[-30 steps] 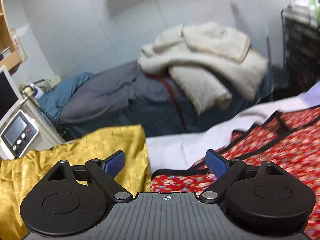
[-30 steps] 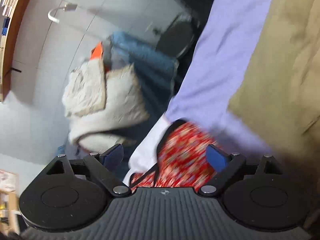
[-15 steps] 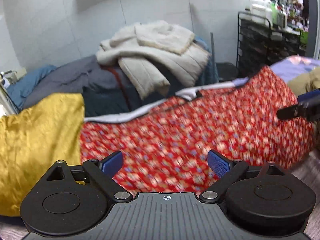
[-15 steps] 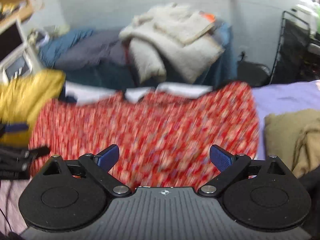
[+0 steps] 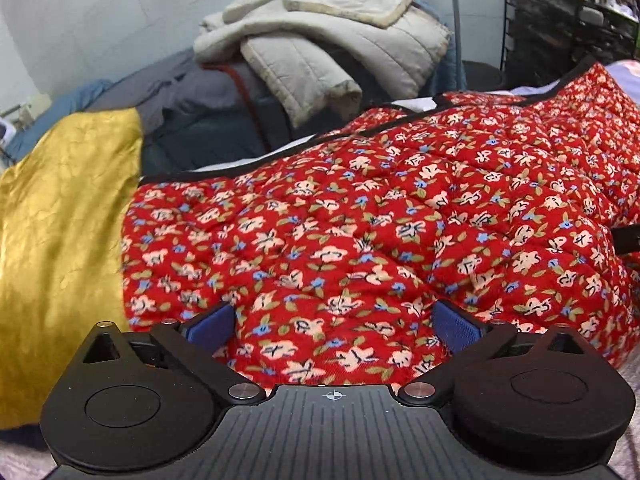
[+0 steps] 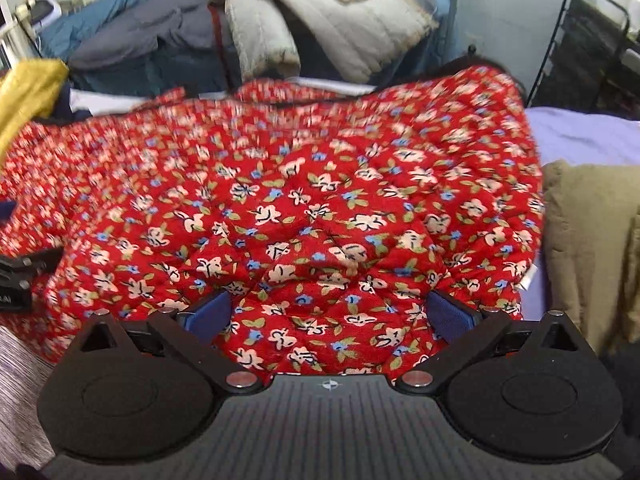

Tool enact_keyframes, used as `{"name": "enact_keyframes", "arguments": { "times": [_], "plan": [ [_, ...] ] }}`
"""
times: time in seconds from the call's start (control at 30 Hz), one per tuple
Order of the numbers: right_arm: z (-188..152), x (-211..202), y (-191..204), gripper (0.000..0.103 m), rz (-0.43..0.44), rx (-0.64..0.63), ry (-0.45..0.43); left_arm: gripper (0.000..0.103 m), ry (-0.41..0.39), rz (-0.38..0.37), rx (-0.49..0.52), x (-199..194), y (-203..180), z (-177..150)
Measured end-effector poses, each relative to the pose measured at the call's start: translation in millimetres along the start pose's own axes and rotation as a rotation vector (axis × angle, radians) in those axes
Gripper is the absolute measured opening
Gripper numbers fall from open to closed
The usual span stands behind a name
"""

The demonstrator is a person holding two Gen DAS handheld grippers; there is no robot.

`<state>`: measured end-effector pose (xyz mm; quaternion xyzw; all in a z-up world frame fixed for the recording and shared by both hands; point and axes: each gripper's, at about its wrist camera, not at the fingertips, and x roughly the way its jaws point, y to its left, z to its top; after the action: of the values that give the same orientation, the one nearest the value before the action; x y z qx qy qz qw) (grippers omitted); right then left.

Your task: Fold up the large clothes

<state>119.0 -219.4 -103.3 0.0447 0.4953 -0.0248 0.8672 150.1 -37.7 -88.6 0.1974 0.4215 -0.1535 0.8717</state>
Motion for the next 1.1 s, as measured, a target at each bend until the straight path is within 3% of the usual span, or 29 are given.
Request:
{"name": "enact_keyframes", "arguments": {
  "times": [0.4, 0.6, 0.7, 0.77, 0.93, 1.1],
  "plan": [
    [38.5, 38.1, 9.4, 0.103, -0.025, 0.001, 0.062, 0.103, -0.026, -0.005, -0.02, 7.1, -0.8, 4.1],
    [34.5, 22.4, 11.3, 0.103, -0.022, 0.007, 0.035, 0.103, -0.101, -0.026, -0.042, -28.1, 7.6, -9.3],
    [21.8, -4.2, 6.2, 0.103, -0.016, 0.034, -0.025, 0.103, -0.129, -0.063, -0.086, -57.4, 20.6, -25.8],
    [10.8, -22.8, 2.0, 0.103, 0.009, 0.081, -0.064, 0.103, -0.132, -0.072, -0.125, -74.6, 29.7, -40.7],
    [-27.5, -55.2, -16.7, 0.103, 0.126, 0.294, -0.064, 0.103, -0.102, -0.092, -0.228, -104.3, 52.2, -83.5],
    [-75.3, -65.8, -38.2, 0.103, 0.3, 0.553, -0.04, 0.103, -0.039, -0.128, -0.331, -107.1, 68.1, -112.1]
  ]
}}
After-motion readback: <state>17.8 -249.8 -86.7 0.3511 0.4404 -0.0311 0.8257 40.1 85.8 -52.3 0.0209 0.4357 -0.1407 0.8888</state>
